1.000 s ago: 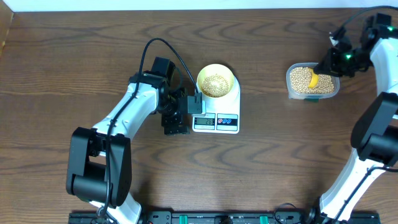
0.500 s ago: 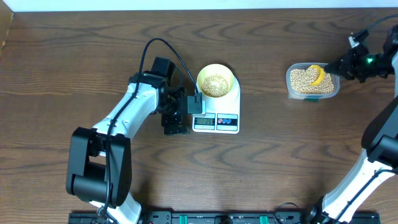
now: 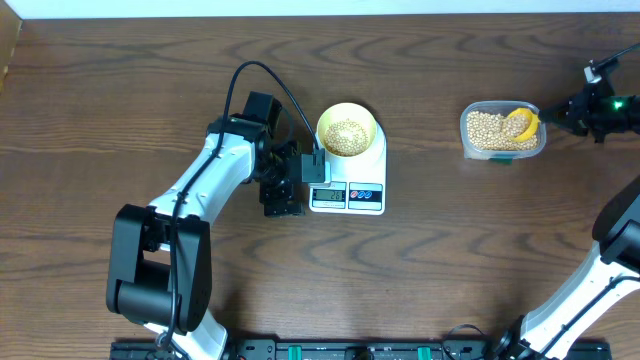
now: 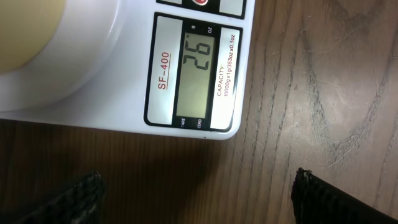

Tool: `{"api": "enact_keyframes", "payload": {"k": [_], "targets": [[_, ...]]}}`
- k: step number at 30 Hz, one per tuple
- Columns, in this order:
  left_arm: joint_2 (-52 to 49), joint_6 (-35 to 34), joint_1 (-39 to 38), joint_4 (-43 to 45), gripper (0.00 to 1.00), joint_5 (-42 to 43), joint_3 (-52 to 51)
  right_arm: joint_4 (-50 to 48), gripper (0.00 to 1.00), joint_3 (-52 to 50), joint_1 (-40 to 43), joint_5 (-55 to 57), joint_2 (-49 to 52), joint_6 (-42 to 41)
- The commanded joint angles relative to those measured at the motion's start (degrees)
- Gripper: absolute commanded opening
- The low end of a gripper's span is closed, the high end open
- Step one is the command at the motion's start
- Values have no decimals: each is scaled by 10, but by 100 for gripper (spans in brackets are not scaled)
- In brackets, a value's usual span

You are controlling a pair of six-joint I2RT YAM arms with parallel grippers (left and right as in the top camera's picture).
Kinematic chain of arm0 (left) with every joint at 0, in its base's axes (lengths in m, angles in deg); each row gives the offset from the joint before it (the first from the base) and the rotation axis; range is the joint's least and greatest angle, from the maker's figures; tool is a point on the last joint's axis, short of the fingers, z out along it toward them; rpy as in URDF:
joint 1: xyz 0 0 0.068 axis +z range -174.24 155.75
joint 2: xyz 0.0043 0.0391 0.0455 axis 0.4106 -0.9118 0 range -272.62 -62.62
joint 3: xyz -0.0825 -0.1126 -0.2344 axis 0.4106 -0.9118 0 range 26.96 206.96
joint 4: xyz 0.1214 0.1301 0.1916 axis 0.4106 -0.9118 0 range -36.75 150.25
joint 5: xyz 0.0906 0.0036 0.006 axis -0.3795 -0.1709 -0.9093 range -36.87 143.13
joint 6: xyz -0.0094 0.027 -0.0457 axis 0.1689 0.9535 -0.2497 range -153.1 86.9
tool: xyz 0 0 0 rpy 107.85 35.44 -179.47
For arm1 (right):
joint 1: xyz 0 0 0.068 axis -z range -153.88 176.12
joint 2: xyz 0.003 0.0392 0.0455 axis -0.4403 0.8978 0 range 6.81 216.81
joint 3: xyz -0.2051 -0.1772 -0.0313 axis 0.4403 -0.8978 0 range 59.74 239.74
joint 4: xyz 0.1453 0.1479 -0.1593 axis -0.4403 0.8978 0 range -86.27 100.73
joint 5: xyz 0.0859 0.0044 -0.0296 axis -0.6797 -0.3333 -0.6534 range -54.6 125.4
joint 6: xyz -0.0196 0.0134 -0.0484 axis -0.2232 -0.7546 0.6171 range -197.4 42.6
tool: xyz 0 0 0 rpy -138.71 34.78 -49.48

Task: Scoop item into bowl and weigh 50g on scale
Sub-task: 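Drag the yellow scoop through the soybeans with the right gripper, then lift the filled scoop out of the tub and carry it left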

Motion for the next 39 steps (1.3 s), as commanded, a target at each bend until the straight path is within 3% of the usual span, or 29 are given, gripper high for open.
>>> {"api": "enact_keyframes", "payload": {"k": [1, 30, 39], "targets": [[12, 0, 1, -3, 98, -3, -7, 0, 1, 1, 0, -67, 3, -5], [12, 0, 1, -3, 98, -3, -7, -30, 1, 1, -41, -210, 3, 6], [12, 0, 1, -3, 98, -3, -7, -107, 1, 1, -114, -218, 3, -63]]}}
